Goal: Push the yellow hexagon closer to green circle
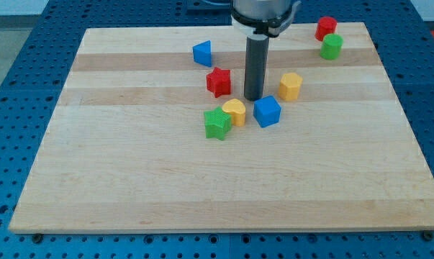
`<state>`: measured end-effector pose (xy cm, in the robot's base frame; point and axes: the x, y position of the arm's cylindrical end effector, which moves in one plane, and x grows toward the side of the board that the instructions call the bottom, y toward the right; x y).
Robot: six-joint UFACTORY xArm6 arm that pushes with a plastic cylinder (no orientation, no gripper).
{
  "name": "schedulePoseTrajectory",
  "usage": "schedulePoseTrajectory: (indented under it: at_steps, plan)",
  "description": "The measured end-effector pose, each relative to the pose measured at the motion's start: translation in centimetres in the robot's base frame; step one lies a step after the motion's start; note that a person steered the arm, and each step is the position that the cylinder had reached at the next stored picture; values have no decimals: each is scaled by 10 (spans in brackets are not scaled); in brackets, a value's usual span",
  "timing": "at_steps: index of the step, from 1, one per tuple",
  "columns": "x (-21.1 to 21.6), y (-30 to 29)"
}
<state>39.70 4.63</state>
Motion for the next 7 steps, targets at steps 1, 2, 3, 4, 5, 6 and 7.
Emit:
schedulePoseTrajectory:
  at_steps: [1,2,3,4,5,6,7]
  plan:
    - [0,10]
    - [-4,40]
    - [-4,69]
    - [-11,85]
    - [-20,84]
    - [-25,78]
    - [-31,78]
